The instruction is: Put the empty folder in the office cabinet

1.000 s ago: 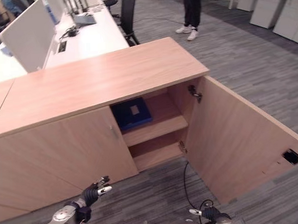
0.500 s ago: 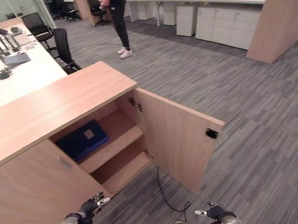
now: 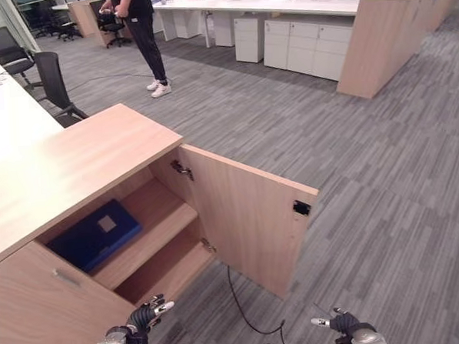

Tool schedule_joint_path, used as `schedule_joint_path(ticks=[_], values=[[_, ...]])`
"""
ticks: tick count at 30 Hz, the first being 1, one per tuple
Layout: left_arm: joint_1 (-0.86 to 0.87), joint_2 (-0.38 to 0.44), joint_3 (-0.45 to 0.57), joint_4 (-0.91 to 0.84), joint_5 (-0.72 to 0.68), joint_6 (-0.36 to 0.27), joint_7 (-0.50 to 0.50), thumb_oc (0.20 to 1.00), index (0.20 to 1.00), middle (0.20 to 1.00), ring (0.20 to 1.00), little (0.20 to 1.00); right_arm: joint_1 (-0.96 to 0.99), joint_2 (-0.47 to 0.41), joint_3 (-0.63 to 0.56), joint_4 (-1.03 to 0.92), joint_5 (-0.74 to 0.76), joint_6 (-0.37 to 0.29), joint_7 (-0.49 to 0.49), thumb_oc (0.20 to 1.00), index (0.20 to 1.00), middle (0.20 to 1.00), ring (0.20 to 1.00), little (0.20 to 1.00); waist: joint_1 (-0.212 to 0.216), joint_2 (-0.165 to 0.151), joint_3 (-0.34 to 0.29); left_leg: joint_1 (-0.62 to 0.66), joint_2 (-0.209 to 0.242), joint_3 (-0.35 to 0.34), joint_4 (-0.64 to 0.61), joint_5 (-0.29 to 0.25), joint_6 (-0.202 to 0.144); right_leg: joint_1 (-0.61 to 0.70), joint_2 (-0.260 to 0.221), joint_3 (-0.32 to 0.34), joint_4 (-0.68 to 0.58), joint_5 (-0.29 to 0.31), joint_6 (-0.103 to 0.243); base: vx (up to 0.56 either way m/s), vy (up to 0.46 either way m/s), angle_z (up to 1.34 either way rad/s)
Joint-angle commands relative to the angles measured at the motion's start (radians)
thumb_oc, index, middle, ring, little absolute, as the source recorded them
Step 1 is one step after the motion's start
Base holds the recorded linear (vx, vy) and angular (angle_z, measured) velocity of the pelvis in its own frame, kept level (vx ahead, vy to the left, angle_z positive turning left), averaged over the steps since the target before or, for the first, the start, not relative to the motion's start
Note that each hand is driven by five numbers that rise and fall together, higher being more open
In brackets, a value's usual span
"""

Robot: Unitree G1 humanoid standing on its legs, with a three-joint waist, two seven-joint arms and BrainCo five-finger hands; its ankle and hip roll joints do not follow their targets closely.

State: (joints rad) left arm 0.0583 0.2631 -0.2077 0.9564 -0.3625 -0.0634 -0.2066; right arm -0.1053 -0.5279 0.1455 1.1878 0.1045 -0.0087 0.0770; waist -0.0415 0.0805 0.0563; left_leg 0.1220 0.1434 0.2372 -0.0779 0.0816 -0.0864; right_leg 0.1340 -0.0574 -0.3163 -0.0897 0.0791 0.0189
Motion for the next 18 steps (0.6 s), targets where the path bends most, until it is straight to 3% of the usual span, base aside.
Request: schedule_joint_path(ticks=[1, 8, 18], values=[[0.004, 0.082, -0.003, -0.035, 0.051, -0.041, -0.016, 1.000, 1.000, 1.000, 1.000, 1.000, -0.161, -0.063, 0.000, 0.036, 0.060, -0.032, -0.013, 1.000, 1.000, 1.000, 1.000, 1.000, 0.043, -0.065, 0.007, 0.029, 0.013, -0.015, 0.048, -0.045, -0.045, 0.069, -0.106, 0.000, 0.018, -0.116, 0.128, 0.02, 0.038, 0.13], [0.019, 0.091, -0.040, -0.039, 0.067, -0.040, -0.032, 1.000, 1.000, 1.000, 1.000, 1.000, -0.332, -0.142, 0.053, 0.044, 0.047, -0.034, -0.017, 1.000, 1.000, 1.000, 1.000, 1.000, 0.065, -0.071, -0.010, 0.047, 0.003, -0.015, 0.011, -0.043, -0.039, 0.071, -0.107, -0.008, 0.011, -0.108, 0.139, 0.01, 0.031, 0.06], [0.016, 0.087, -0.069, -0.013, 0.072, -0.033, -0.023, 1.000, 1.000, 1.000, 1.000, 1.000, -0.509, -0.079, 0.136, 0.034, 0.080, -0.042, -0.033, 1.000, 1.000, 1.000, 1.000, 1.000, 0.100, -0.074, -0.021, 0.035, -0.001, -0.037, 0.003, -0.036, -0.036, 0.074, -0.106, -0.020, 0.003, -0.105, 0.139, 0.00, 0.003, 0.03]])
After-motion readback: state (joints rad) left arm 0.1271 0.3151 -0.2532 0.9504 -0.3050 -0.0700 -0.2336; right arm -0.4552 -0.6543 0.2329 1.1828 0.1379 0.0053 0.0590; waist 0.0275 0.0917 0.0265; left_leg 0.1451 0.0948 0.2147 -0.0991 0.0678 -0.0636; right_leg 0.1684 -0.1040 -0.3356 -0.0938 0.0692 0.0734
